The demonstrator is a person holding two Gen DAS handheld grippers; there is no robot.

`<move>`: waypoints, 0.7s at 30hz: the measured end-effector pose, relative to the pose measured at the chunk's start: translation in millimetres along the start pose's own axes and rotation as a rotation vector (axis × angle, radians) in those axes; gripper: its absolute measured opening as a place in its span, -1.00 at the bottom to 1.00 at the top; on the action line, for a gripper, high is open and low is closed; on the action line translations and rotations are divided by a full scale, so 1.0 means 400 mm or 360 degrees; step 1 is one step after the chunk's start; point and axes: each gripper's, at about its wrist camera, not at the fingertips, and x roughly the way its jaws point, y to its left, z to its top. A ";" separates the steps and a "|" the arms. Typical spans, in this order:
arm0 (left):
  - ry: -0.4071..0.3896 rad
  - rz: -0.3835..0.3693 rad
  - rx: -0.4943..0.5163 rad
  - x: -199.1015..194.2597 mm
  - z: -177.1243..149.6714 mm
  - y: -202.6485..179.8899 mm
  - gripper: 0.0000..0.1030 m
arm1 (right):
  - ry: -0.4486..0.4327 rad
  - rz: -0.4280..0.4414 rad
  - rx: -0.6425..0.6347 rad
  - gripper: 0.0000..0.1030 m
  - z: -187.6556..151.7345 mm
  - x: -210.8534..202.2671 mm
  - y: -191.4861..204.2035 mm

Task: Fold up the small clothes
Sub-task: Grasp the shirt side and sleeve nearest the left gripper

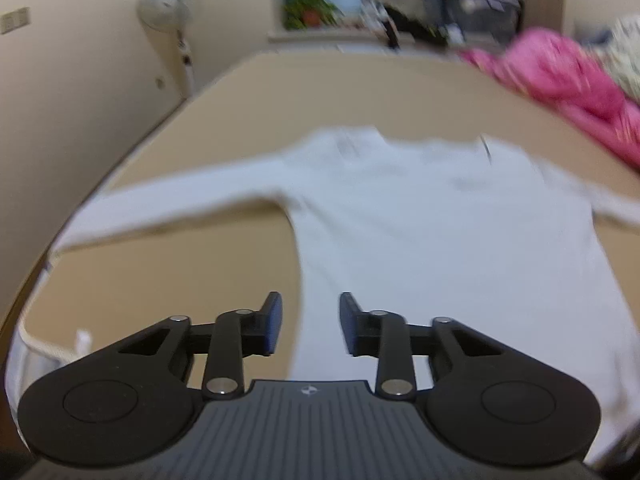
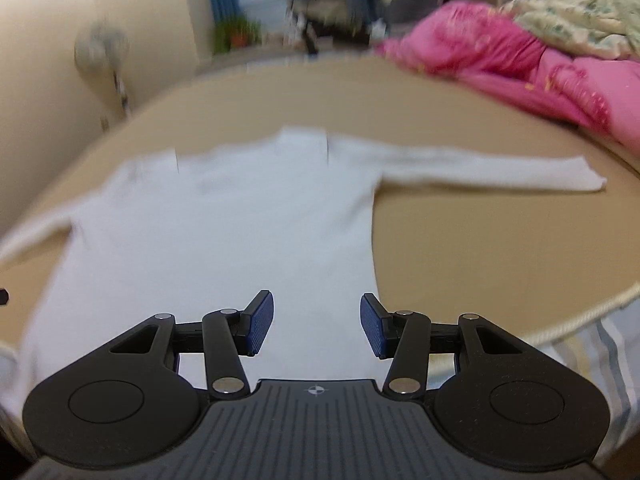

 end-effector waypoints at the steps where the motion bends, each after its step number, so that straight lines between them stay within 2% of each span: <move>1: -0.0025 0.0013 -0.0036 0.003 0.027 0.022 -0.52 | -0.0053 0.0020 0.0031 -0.02 0.018 -0.013 -0.004; 4: -0.0075 0.0065 -0.0167 0.037 0.117 0.104 -0.52 | -0.0220 0.0097 0.0124 -0.02 0.097 -0.045 -0.024; 7: -0.0046 0.0109 -0.0365 0.118 0.199 0.209 -0.52 | -0.0329 0.0147 0.0145 -0.02 0.174 -0.052 -0.037; 12: 0.0056 0.0255 -0.0671 0.317 0.289 0.423 -0.48 | -0.0388 0.0197 -0.0069 -0.03 0.263 0.016 0.003; 14: 0.0072 0.0348 -0.0760 0.371 0.275 0.513 -0.43 | -0.0375 0.0201 -0.0149 -0.05 0.266 0.062 0.022; 16: 0.0109 0.0420 -0.0921 0.437 0.233 0.606 -0.40 | -0.0301 0.0129 -0.0185 -0.11 0.243 0.120 0.043; 17: 0.0209 0.0467 -0.1015 0.456 0.212 0.656 -0.40 | -0.0211 0.0075 -0.0191 -0.21 0.240 0.153 0.054; 18: 0.0293 0.0498 -0.1166 0.477 0.199 0.713 -0.41 | -0.0151 0.0057 -0.0166 -0.21 0.239 0.177 0.060; 19: 0.0254 0.0475 -0.1308 0.482 0.181 0.761 -0.33 | -0.0138 0.0087 -0.0129 -0.21 0.242 0.189 0.063; 21: 0.0264 0.0516 -0.1445 0.503 0.162 0.832 -0.32 | -0.0102 0.0148 -0.0115 -0.21 0.245 0.217 0.075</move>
